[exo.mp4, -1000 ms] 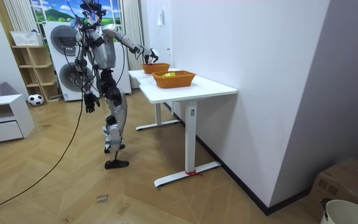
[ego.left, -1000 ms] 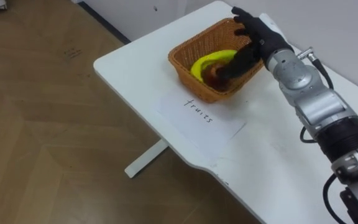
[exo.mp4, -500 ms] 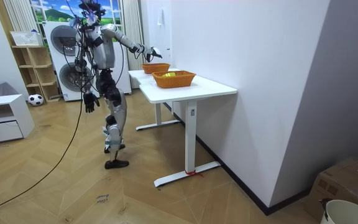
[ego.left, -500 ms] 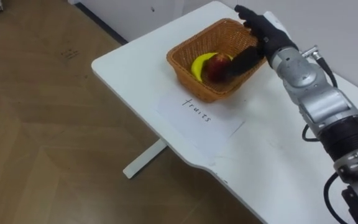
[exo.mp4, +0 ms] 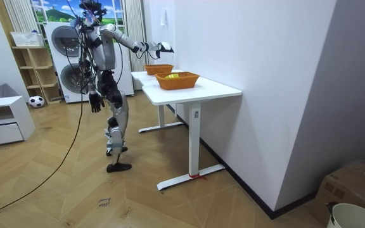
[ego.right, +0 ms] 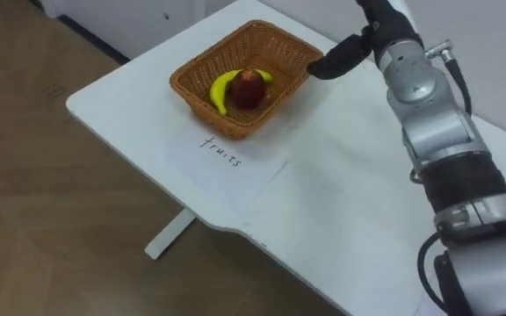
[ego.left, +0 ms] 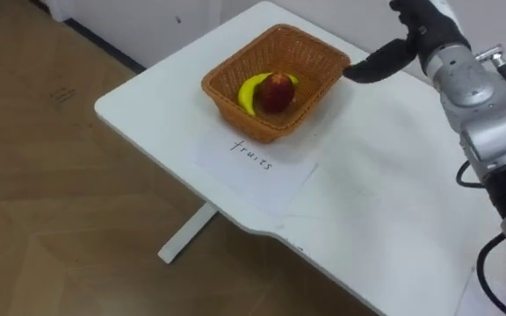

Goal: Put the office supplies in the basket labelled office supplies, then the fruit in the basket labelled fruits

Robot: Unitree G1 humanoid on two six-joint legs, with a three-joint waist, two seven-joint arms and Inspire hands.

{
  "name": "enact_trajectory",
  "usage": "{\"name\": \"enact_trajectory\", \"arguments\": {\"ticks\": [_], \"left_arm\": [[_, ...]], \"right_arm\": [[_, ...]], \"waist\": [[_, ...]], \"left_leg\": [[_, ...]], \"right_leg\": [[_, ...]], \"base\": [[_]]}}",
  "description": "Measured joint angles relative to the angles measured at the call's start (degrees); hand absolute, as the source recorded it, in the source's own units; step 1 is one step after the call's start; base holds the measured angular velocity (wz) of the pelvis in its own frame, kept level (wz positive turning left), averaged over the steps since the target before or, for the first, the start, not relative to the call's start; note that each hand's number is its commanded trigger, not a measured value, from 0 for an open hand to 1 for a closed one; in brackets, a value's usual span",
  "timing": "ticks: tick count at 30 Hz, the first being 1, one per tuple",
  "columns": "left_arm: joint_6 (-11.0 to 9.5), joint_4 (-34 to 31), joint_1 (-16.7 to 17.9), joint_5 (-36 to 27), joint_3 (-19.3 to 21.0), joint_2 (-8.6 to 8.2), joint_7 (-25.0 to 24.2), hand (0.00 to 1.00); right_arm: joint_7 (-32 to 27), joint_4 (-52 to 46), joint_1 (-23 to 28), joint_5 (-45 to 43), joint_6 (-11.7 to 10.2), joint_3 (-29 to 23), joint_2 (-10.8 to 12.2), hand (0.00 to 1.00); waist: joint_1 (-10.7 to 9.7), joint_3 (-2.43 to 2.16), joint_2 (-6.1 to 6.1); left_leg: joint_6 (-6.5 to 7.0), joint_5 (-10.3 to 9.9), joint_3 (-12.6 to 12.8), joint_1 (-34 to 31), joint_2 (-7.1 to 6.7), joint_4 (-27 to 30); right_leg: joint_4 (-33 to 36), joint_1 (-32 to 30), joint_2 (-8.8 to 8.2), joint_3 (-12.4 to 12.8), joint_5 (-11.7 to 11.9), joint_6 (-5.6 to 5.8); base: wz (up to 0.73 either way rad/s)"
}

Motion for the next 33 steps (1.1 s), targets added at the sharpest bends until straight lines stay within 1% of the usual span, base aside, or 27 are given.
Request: {"name": "enact_trajectory", "arguments": {"ticks": [1,2,3,4,5,7,8,9,10,11,12,13,14,16,17,19,20,22,24,25,26,27,29,32,33], "left_arm": [[-0.37,-0.01,-0.21,-0.03,0.00,0.01,-0.01,0.00],[-0.55,0.08,-0.21,-0.09,0.00,0.02,-0.01,0.00],[-0.81,0.43,-0.30,-0.17,0.03,0.07,-0.01,0.00],[-1.48,1.22,-0.84,-1.25,0.15,0.08,0.07,0.00],[-1.80,1.78,-1.18,-1.65,0.15,0.07,0.07,0.00],[-2.57,2.47,-1.44,-2.13,0.21,0.09,0.07,0.00],[-2.59,2.47,-1.40,-1.99,0.33,0.10,0.06,0.00],[-2.64,2.29,-1.18,-1.94,0.82,0.10,0.04,0.00],[-2.87,2.24,-1.13,-1.96,1.40,0.16,0.08,0.00],[-3.00,2.24,-1.12,-1.98,1.55,0.24,0.09,0.00],[-3.32,2.21,-0.96,-2.09,1.58,0.48,0.09,0.00],[-3.65,2.22,-0.81,-2.14,1.57,0.63,0.09,0.00],[-4.42,2.21,-0.40,-2.15,1.56,0.94,0.09,0.00],[-5.17,2.28,0.07,-2.21,1.53,1.34,0.05,0.00],[-5.39,2.24,0.01,-2.19,1.57,1.46,0.05,0.00],[-5.93,2.16,-0.35,-2.02,1.85,1.75,0.05,0.00],[-6.01,2.15,-0.42,-2.03,2.10,1.75,0.05,0.00],[-6.48,2.08,-0.66,-2.03,2.31,1.94,0.05,0.00],[-6.71,2.11,-0.68,-2.23,2.30,2.34,0.06,0.00],[-6.79,2.14,-0.67,-2.23,2.29,2.60,0.10,0.00],[-6.84,2.19,-0.68,-2.22,2.28,2.69,0.14,0.00],[-7.05,2.31,-0.97,-2.29,2.10,2.85,0.60,0.00],[-7.73,2.58,-0.92,-2.90,1.56,3.10,1.29,0.00],[-8.29,2.87,-1.20,-3.27,1.68,3.09,1.70,0.00],[-8.66,3.13,-1.19,-3.24,1.85,3.09,1.72,0.00]], "right_arm": [[-0.27,-0.53,-0.19,-0.03,0.00,-0.61,-0.56,0.00],[-0.46,-0.76,-0.63,-0.05,0.00,-0.61,-0.84,0.00],[-1.08,-1.32,-1.60,-0.08,0.00,-0.89,-1.30,0.00],[-2.09,-3.23,-1.76,-0.09,0.00,-1.73,-2.02,0.00],[-2.61,-4.39,-1.76,-0.08,0.00,-2.37,-2.40,0.00],[-3.56,-9.96,-1.74,-1.87,-0.01,-4.56,-3.69,0.00],[-3.83,-11.95,-1.72,-2.52,-0.01,-5.27,-4.05,0.00],[-4.26,-15.97,-1.72,-3.64,-0.11,-6.28,-5.28,0.00],[-4.89,-18.58,-1.72,-4.07,-0.68,-7.38,-6.91,0.00],[-5.32,-19.46,-1.72,-4.06,-0.93,-7.91,-7.64,0.00],[-6.07,-20.54,-1.64,-4.11,-1.35,-8.96,-8.56,0.00],[-6.56,-20.71,-1.64,-4.15,-1.67,-9.20,-9.02,0.00],[-7.42,-20.80,-1.63,-4.17,-1.91,-9.31,-9.84,0.00],[-8.79,-20.73,-1.62,-4.03,-1.93,-9.37,-10.43,0.00],[-9.40,-20.48,-1.59,-3.97,-1.95,-9.41,-11.29,0.00],[-10.47,-20.49,-1.56,-3.82,-1.97,-10.74,-12.70,0.00],[-10.81,-20.49,-1.42,-3.82,-2.01,-11.61,-12.73,0.00],[-13.41,-20.55,1.34,-3.81,-2.76,-15.31,-13.49,0.00],[-15.53,-20.87,3.55,-3.65,-3.06,-17.63,-13.68,0.00],[-16.86,-20.99,4.81,-3.84,-3.26,-18.78,-13.69,0.00],[-17.47,-21.00,5.42,-3.92,-3.39,-19.31,-13.70,0.00],[-18.62,-21.04,7.18,-3.85,-3.99,-20.83,-13.72,0.00],[-20.00,-21.32,9.34,-2.77,-4.16,-22.48,-13.73,0.00],[-22.09,-21.68,13.34,0.71,-5.16,-26.88,-13.76,0.00],[-23.05,-22.04,14.97,1.13,-5.35,-29.49,-13.76,0.00]], "waist": [[-0.59,-0.08,0.10],[-1.22,-0.12,0.16],[-2.27,-0.15,0.28],[-2.87,-0.20,0.41],[-3.28,-0.16,0.54],[-6.43,-0.23,0.96],[-7.13,-0.24,1.10],[-8.03,-0.37,1.39],[-8.44,-0.43,1.71],[-8.73,-0.44,1.79],[-9.48,-0.42,1.99],[-9.69,-0.41,2.06],[-10.36,-0.46,2.14],[-11.31,-0.48,2.26],[-12.06,-0.48,2.36],[-14.09,-0.55,2.29],[-14.44,-0.54,2.27],[-15.31,-0.81,1.88],[-15.86,-0.99,1.41],[-16.99,-1.04,1.17],[-17.29,-1.02,1.09],[-18.19,-1.01,0.84],[-18.65,-1.00,0.76],[-20.20,-0.94,0.96],[-20.74,-0.92,1.17]], "left_leg": [[0.04,-0.03,0.87,0.08,0.21,0.01],[0.05,-0.03,1.14,0.08,0.28,0.01],[0.05,-0.03,1.70,0.07,0.41,-0.01],[0.05,-0.03,2.33,0.17,0.50,-0.06],[0.06,-0.04,2.49,0.29,0.53,-0.06],[0.27,-0.18,2.89,0.32,0.59,-0.15],[0.32,-0.24,3.15,0.19,0.65,-0.15],[0.36,-0.27,3.83,-0.06,0.82,-0.22],[0.36,-0.27,4.58,0.10,0.98,-0.57],[0.37,-0.27,4.87,0.36,1.00,-0.67],[0.37,-0.27,5.83,1.32,1.14,-1.06],[0.37,-0.27,6.31,1.93,1.23,-1.41],[0.37,-0.27,6.95,3.08,1.42,-2.14],[0.36,-0.28,7.90,4.43,1.67,-2.77],[0.34,-0.33,8.64,4.98,1.84,-3.04],[0.35,-0.32,8.91,4.89,1.90,-3.67],[0.35,-0.32,9.12,4.87,1.96,-3.67],[0.34,-0.33,10.03,5.18,2.20,-3.77],[0.32,-0.34,10.36,5.25,2.33,-3.83],[0.32,-0.35,10.36,5.19,2.35,-3.82],[0.31,-0.35,10.39,5.25,2.36,-3.84],[0.27,-0.38,10.98,5.43,2.47,-3.89],[0.17,-0.53,11.78,5.70,2.65,-4.02],[0.09,-0.90,12.25,5.84,2.86,-4.01],[0.07,-1.04,12.29,5.86,2.90,-3.99]], "right_leg": [[0.13,-0.32,0.02,0.90,0.02,-0.03],[0.19,-0.49,0.05,1.31,0.04,-0.06],[0.24,-0.68,0.06,1.77,0.08,-0.13],[0.44,-0.94,0.06,2.79,0.09,-0.15],[0.60,-1.16,0.04,3.14,0.10,-0.16],[0.74,-1.56,0.00,3.15,0.11,-0.17],[0.77,-1.78,0.00,3.19,0.11,-0.18],[0.94,-2.33,0.00,3.22,0.20,-0.32],[0.98,-2.44,0.02,3.40,0.31,-0.50],[0.97,-2.39,0.02,3.77,0.32,-0.51],[0.93,-2.28,0.04,4.72,0.32,-0.51],[0.91,-2.15,0.05,4.89,0.32,-0.51],[0.91,-1.37,0.09,5.02,0.32,-0.51],[1.02,-1.15,0.16,5.56,0.32,-0.51],[1.03,-1.17,0.21,6.04,0.37,-0.59],[1.22,-1.55,0.30,6.42,0.46,-0.72],[1.30,-1.68,0.33,6.54,0.48,-0.75],[1.79,-2.07,0.48,7.50,0.50,-0.78],[1.86,-2.42,0.63,8.23,0.51,-0.79],[1.82,-2.47,0.71,8.66,0.51,-0.79],[1.82,-2.48,0.75,8.99,0.51,-0.79],[1.81,-2.53,0.80,9.31,0.51,-0.80],[1.82,-2.65,0.90,9.35,0.55,-0.87],[1.72,-2.73,1.04,9.16,0.63,-0.99],[1.70,-2.72,1.07,9.18,0.63,-0.99]], "base": [[-0.22],[-0.28],[-0.29],[-0.29],[-0.26],[-0.10],[-0.14],[-0.30],[-0.32],[-0.34],[-0.27],[-0.35],[-0.29],[-0.31],[-0.30],[-0.19],[-0.16],[-0.19],[-0.15],[-0.08],[-0.07],[-0.14],[-0.21],[-0.11],[-0.04]]}}
